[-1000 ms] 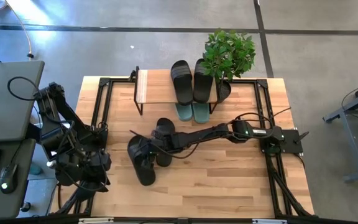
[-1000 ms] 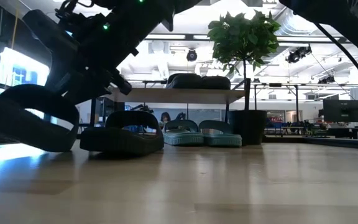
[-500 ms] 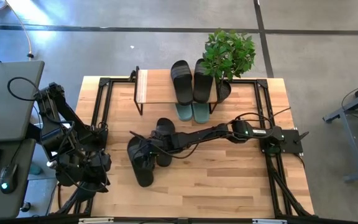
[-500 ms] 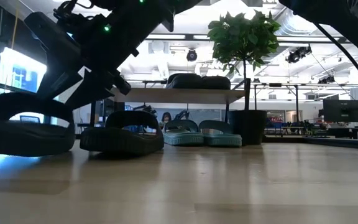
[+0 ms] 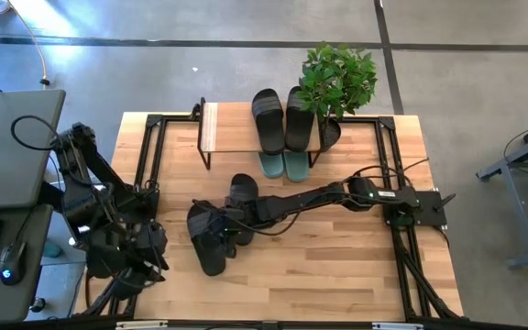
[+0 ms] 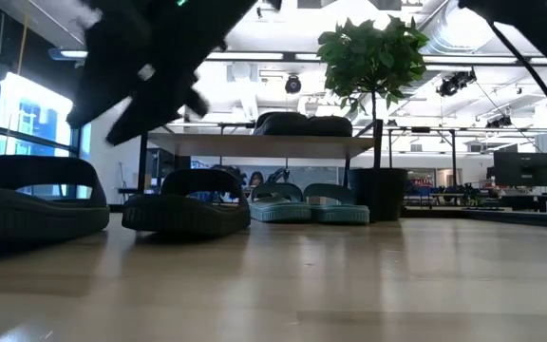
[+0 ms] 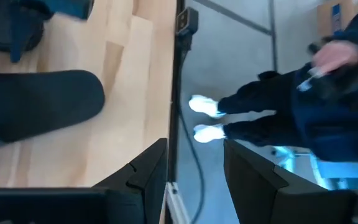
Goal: Pick and place slides into the shelf
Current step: Put the black slipper under the shelf
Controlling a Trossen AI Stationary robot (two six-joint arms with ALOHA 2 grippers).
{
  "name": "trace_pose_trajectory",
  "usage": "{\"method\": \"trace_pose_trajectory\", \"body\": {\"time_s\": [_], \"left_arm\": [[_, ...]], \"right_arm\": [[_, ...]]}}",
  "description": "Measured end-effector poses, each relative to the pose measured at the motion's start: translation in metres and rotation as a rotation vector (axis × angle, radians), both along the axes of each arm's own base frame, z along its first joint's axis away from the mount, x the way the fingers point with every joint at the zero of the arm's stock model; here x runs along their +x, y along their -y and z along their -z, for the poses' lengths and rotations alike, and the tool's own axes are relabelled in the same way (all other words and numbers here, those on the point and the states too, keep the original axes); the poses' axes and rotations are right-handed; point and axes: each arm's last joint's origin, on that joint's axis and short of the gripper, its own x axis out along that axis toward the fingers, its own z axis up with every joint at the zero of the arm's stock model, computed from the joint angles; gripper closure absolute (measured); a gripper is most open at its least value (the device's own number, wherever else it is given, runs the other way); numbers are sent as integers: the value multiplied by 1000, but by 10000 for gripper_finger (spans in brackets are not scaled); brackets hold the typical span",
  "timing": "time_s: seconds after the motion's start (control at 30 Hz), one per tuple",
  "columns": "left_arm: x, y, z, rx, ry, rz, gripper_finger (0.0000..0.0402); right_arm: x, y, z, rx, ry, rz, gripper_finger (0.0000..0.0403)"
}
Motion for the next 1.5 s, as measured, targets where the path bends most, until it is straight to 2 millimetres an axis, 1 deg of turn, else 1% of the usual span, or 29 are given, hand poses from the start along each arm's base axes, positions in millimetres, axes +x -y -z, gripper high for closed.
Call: {"method": "trace_pose_trajectory", "body": {"time_s": [0.13,0.27,0.33,0.4,0.43,0.53,0.57,0.63,0.7,0.77,0.87,0.97,1.03,1.17,1.27,1.33,1.4,1.5], "left_arm": [[10,12,11,73,-7,27,259],[23,26,24,153,24,67,259],[29,32,29,196,48,70,259],[34,38,34,231,79,68,259],[37,40,35,247,97,63,259],[45,47,40,288,159,37,259],[48,50,42,301,174,36,259],[55,58,49,307,191,48,259],[61,66,56,312,193,62,259],[68,75,68,328,181,71,259],[76,84,86,357,155,79,259],[88,89,101,357,132,73,259],[97,92,109,320,112,83,259],[108,96,123,262,67,74,259],[111,97,136,232,-5,23,259],[115,96,144,212,-52,-12,259],[117,97,154,207,-97,-45,259],[118,97,166,208,-156,-108,259]], "right_arm": [[-18,-10,-32,-30,-20,-51,172],[-43,-29,-74,-47,11,-170,214],[-55,-37,-97,-35,53,-209,244],[-67,-41,-114,-26,64,-217,279],[-72,-42,-122,-18,71,-214,298],[-86,-44,-135,-4,55,-208,361],[-89,-45,-137,-1,48,-205,381],[-96,-49,-141,-17,25,-192,394],[-102,-55,-141,-64,11,-163,387],[-111,-60,-140,-112,-32,-141,392],[-123,-64,-147,-107,-52,-132,400],[-132,-68,-157,-101,-38,-133,401],[-137,-70,-161,-96,-36,-137,402],[-151,-73,-167,-124,-62,-130,402],[-160,-73,-163,-151,-90,-115,403],[-168,-71,-159,-139,-98,-102,403],[-179,-68,-155,-89,-66,-83,403],[-199,-66,-149,-4,56,-88,403]]}}
